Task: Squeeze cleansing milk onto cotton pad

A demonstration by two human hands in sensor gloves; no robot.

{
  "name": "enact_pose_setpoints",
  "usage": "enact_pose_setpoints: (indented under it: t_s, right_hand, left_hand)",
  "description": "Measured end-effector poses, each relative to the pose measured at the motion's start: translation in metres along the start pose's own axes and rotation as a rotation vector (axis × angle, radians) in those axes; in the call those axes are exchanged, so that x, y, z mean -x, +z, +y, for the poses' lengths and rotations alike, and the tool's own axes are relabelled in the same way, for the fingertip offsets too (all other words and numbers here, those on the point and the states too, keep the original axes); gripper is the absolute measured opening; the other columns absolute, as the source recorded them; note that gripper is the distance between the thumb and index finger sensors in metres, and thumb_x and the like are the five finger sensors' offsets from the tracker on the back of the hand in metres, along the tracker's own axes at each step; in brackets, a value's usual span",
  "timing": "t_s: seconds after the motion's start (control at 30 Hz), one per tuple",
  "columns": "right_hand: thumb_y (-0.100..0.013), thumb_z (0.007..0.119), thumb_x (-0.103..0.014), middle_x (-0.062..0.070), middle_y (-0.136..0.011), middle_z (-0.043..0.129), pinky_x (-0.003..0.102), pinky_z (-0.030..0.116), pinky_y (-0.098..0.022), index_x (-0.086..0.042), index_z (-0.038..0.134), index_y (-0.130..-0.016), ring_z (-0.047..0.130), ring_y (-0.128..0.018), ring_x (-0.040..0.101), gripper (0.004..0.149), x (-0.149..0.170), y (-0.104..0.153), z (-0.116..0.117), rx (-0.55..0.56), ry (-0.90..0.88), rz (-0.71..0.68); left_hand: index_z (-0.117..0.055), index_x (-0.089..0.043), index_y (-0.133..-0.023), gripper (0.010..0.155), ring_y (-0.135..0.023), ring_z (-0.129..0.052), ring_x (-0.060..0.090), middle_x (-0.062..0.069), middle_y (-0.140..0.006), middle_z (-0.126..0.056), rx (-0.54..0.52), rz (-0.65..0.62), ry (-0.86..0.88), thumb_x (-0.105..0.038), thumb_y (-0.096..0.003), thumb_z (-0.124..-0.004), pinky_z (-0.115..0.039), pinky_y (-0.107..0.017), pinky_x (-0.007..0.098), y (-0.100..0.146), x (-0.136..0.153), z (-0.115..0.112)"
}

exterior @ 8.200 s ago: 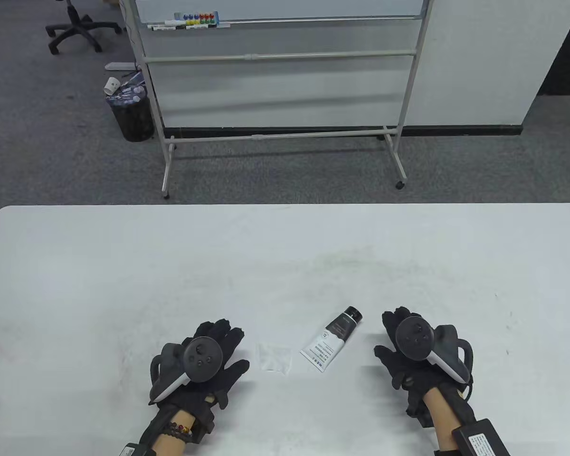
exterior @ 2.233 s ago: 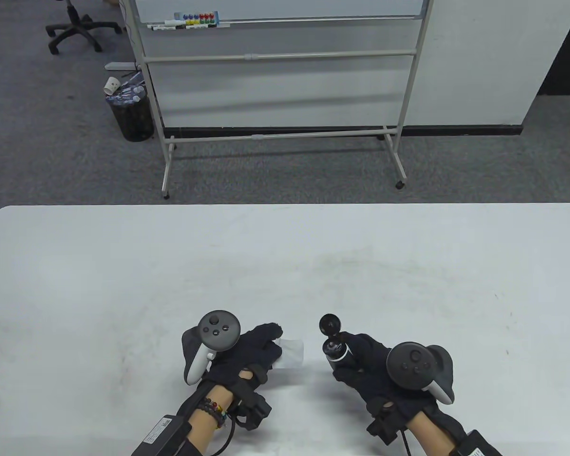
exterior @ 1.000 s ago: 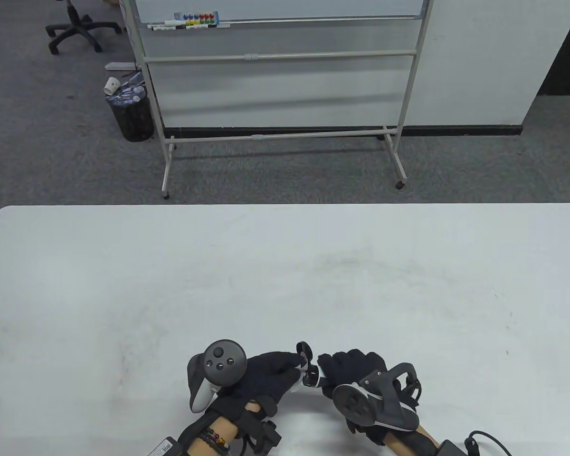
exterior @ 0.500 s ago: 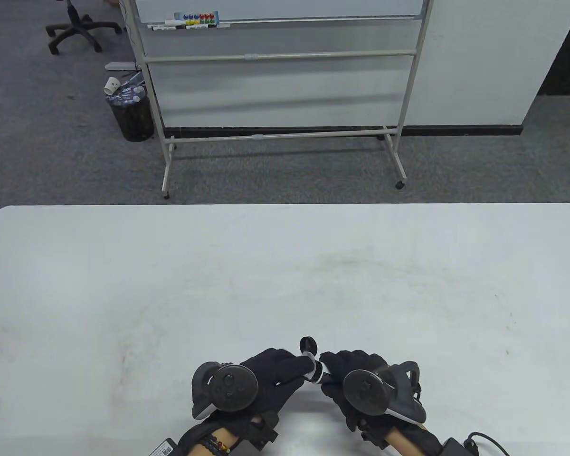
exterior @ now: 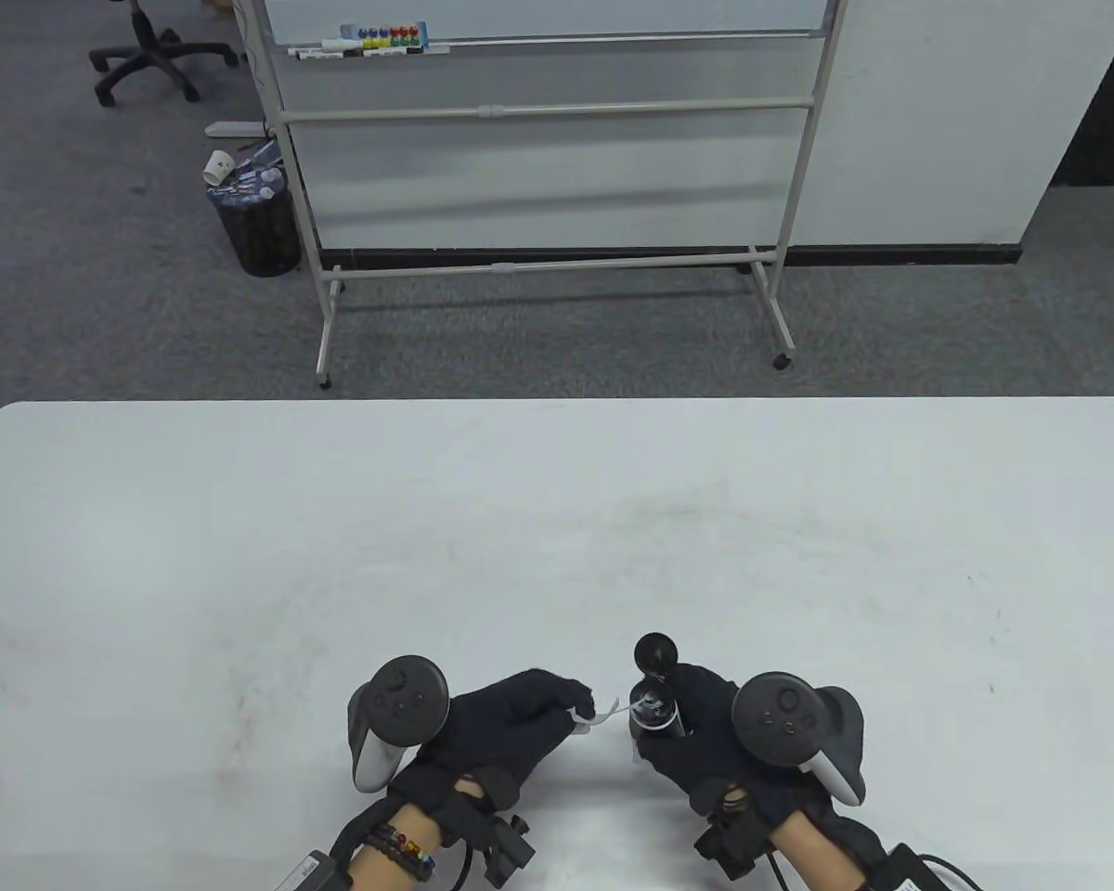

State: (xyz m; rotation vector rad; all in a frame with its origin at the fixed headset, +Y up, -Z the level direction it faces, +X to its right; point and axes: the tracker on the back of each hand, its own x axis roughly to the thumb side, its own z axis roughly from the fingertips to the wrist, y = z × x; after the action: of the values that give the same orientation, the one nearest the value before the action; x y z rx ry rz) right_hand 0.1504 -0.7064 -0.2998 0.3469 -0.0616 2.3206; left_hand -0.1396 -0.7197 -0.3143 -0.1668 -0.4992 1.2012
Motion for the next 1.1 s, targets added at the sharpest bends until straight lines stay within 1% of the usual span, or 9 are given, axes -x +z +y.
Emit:
enact_pose_setpoints:
  t_s: [0.13, 0.3, 0.4, 0.47, 0.53, 0.63, 0.77, 0.97, 1.1]
  right_hand:
    - [-0.030, 0.099, -0.046, -0.002, -0.076, 0.089, 0.036, 0.083, -0.045, -0.026, 0.059, -0.102, 0.101, -0.057, 0.017, 0.085, 0.005, 0.000, -0.005, 0.040, -0.160, -0.018]
    - [-0.032, 0.098, -0.045, -0.005, -0.076, 0.088, 0.033, 0.083, -0.043, -0.031, 0.041, -0.106, 0.101, -0.056, 0.016, 0.095, 0.003, 0.002, -0.007, 0.079, -0.134, -0.056]
    - [-0.033, 0.097, -0.044, -0.004, -0.077, 0.087, 0.032, 0.084, -0.042, -0.048, 0.027, -0.102, 0.103, -0.055, 0.018, 0.098, -0.001, 0.004, -0.007, 0.085, -0.109, -0.092]
    - [-0.036, 0.092, -0.043, 0.000, -0.076, 0.088, 0.031, 0.086, -0.037, -0.056, 0.027, -0.098, 0.105, -0.049, 0.019, 0.090, -0.002, 0.005, -0.006, 0.107, -0.122, -0.100]
    - [-0.039, 0.090, -0.039, 0.005, -0.078, 0.087, 0.034, 0.085, -0.037, -0.059, 0.033, -0.096, 0.104, -0.049, 0.023, 0.083, -0.003, 0.006, -0.004, 0.095, -0.174, -0.100]
    - [-0.040, 0.086, -0.039, 0.006, -0.078, 0.087, 0.035, 0.086, -0.037, -0.059, 0.036, -0.095, 0.105, -0.049, 0.024, 0.077, -0.004, 0.006, -0.005, 0.125, -0.142, -0.117]
    - [-0.040, 0.083, -0.038, 0.010, -0.075, 0.090, 0.038, 0.086, -0.035, -0.057, 0.044, -0.094, 0.106, -0.046, 0.028, 0.068, -0.002, 0.007, -0.010, 0.173, -0.178, -0.108]
    - [-0.041, 0.082, -0.037, 0.010, -0.074, 0.089, 0.038, 0.084, -0.035, -0.056, 0.047, -0.092, 0.104, -0.046, 0.031, 0.065, -0.001, 0.007, -0.012, 0.160, -0.186, -0.125]
    - [-0.040, 0.083, -0.036, 0.011, -0.074, 0.090, 0.039, 0.084, -0.035, -0.056, 0.049, -0.091, 0.104, -0.045, 0.031, 0.064, -0.003, 0.006, -0.011, 0.150, -0.177, -0.139]
  left_hand:
    - [-0.084, -0.032, -0.087, 0.038, -0.069, -0.101, 0.019, -0.001, -0.079, -0.098, 0.009, 0.033, 0.102, -0.036, -0.0487, -0.079, -0.086, -0.051, 0.044, -0.001, 0.007, 0.005]
    - [-0.084, -0.032, -0.087, 0.039, -0.069, -0.101, 0.018, -0.001, -0.078, -0.099, 0.023, 0.069, 0.122, -0.035, -0.0487, -0.078, -0.086, -0.051, 0.044, -0.002, 0.014, 0.006]
    - [-0.083, -0.031, -0.088, 0.039, -0.069, -0.101, 0.019, -0.001, -0.078, -0.099, 0.038, 0.082, 0.146, -0.035, -0.0491, -0.078, -0.086, -0.051, 0.044, -0.002, 0.014, 0.005]
    - [-0.083, -0.031, -0.087, 0.039, -0.068, -0.102, 0.019, -0.001, -0.078, -0.099, 0.037, 0.091, 0.134, -0.035, -0.0489, -0.078, -0.087, -0.051, 0.044, -0.002, 0.013, 0.004]
    - [-0.083, -0.031, -0.088, 0.039, -0.067, -0.102, 0.018, -0.001, -0.077, -0.100, 0.042, 0.094, 0.131, -0.035, -0.0489, -0.078, -0.087, -0.051, 0.044, -0.002, 0.014, 0.004]
    - [-0.083, -0.030, -0.088, 0.039, -0.067, -0.103, 0.019, -0.001, -0.076, -0.100, 0.056, 0.108, 0.123, -0.035, -0.0486, -0.079, -0.087, -0.050, 0.044, -0.003, 0.014, 0.004]
    - [-0.083, -0.030, -0.088, 0.040, -0.066, -0.103, 0.019, 0.000, -0.075, -0.101, 0.105, 0.140, 0.061, -0.034, -0.0486, -0.080, -0.087, -0.050, 0.044, -0.005, 0.015, 0.002]
    - [-0.080, -0.031, -0.089, 0.043, -0.064, -0.105, 0.018, -0.002, -0.073, -0.103, 0.184, 0.149, -0.076, -0.035, -0.0467, -0.084, -0.088, -0.050, 0.045, -0.009, 0.015, -0.002]
    - [-0.080, -0.031, -0.089, 0.042, -0.065, -0.106, 0.018, -0.002, -0.073, -0.103, 0.237, 0.169, -0.108, -0.034, -0.0468, -0.085, -0.087, -0.051, 0.046, -0.010, 0.016, -0.006]
